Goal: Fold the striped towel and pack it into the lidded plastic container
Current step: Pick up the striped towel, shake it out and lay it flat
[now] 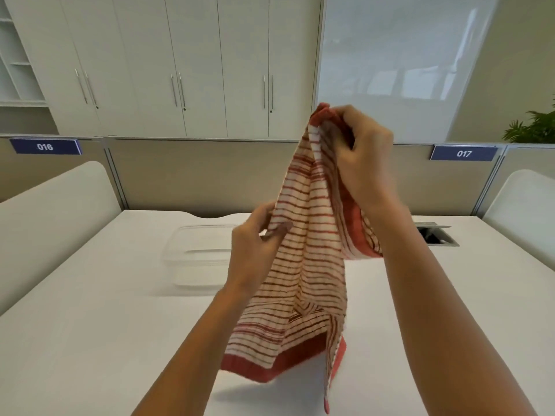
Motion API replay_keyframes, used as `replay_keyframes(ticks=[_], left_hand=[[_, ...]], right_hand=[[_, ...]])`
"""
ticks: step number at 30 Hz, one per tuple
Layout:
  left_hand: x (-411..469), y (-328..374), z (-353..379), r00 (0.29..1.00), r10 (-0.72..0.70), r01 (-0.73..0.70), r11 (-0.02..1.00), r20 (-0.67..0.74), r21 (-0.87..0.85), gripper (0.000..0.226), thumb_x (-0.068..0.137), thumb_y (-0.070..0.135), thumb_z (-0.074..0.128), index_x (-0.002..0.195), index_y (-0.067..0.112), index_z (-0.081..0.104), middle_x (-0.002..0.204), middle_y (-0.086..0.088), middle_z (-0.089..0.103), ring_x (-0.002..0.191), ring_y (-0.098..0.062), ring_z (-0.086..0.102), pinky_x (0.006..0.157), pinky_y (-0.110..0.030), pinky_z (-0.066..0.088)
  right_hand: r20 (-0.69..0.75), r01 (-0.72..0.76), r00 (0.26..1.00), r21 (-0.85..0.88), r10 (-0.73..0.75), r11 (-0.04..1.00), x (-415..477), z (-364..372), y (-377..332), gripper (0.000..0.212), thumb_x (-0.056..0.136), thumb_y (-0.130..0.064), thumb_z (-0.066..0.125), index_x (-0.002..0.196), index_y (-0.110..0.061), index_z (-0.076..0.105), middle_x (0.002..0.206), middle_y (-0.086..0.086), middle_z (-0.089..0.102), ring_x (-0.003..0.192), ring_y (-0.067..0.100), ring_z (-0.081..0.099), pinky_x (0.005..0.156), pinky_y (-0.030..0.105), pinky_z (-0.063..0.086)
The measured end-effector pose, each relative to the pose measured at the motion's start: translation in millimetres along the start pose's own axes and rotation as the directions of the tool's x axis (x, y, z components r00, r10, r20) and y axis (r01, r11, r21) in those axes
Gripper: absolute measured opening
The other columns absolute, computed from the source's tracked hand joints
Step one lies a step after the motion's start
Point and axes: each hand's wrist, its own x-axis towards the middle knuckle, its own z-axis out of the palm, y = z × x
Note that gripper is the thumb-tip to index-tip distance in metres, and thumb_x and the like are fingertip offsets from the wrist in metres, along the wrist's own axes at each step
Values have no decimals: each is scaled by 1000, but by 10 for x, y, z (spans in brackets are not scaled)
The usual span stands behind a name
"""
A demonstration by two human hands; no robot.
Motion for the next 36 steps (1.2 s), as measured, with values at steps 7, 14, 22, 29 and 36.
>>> replay_keyframes(ticks=[7, 14, 22, 29, 36], left_hand=[[-475, -265, 36, 952, 303, -254, 867, -48, 429, 28, 89, 11, 55, 115, 19, 49, 101, -4, 70, 82, -4, 63, 67, -18, 57], [-679, -90, 426, 985, 92, -124, 965, 147, 232, 25, 90, 30, 54, 104, 13, 67, 116, -2, 65, 106, -18, 59, 86, -35, 52], [-520, -297, 589, 995, -79, 59, 952, 55, 301, 30, 87, 24, 60, 66, 3, 61, 64, 2, 52, 61, -17, 45, 56, -19, 27], [-215, -815, -188, 971, -232, 189, 900, 64, 393, 13, 85, 8, 63, 77, 1, 68, 65, -3, 59, 66, -20, 51, 55, -7, 35], [112, -850, -1066, 979, -199, 197, 875, -42, 442, 11, 77, 7, 71, 87, 3, 74, 82, -5, 68, 71, -8, 61, 63, 6, 37]], right_hand=[[-134, -30, 991, -242, -3, 970, 303, -220, 41, 24, 93, -21, 52, 109, -12, 67, 101, 5, 68, 82, 4, 49, 66, 5, 34], [-154, -38, 988, -302, -9, 953, 374, -149, -94, 24, 94, -21, 50, 108, -12, 67, 101, 5, 67, 79, 6, 49, 67, 10, 32], [-148, -45, 989, -295, 1, 954, 367, -210, -142, 23, 93, -21, 51, 107, -14, 67, 102, 4, 67, 80, 7, 51, 66, 10, 31], [-217, -184, 968, -286, 123, 940, 377, -607, 144, 24, 89, -31, 56, 109, -23, 68, 108, -1, 70, 92, 12, 61, 76, 20, 43], [-175, -377, 924, -274, 339, 885, 163, -889, 668, 31, 87, -36, 57, 114, -23, 65, 113, 5, 70, 105, 24, 62, 89, 37, 47]])
